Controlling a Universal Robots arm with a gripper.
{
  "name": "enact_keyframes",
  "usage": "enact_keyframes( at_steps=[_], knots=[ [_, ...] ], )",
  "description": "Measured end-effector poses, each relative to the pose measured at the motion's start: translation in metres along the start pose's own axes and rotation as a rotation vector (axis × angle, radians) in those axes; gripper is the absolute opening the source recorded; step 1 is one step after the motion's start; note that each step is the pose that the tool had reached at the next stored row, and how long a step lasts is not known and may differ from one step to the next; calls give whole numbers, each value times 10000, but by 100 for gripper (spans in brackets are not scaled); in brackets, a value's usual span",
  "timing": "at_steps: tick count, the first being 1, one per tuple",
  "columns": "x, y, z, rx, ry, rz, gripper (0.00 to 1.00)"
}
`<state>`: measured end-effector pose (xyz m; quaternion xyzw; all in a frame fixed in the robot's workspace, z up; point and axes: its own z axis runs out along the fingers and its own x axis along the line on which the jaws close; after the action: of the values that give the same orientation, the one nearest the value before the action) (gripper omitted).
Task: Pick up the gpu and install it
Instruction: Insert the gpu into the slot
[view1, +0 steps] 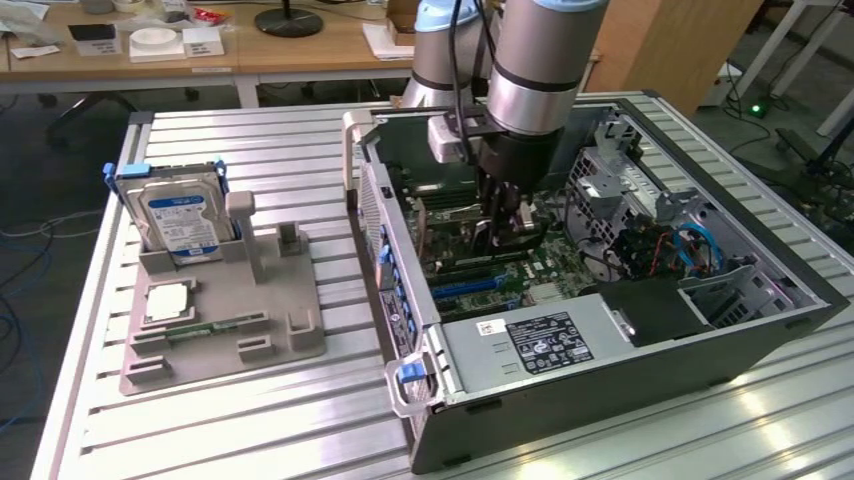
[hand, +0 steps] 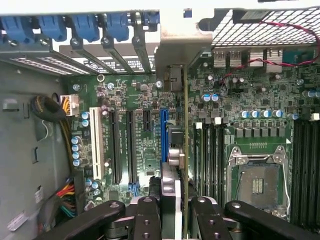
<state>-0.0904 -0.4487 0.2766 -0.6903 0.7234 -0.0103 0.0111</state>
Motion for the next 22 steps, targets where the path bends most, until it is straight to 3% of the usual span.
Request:
enact_keyframes(
  at_steps=[22],
  knots=[
    [75,29,201,-9,4,-3,28]
  ],
)
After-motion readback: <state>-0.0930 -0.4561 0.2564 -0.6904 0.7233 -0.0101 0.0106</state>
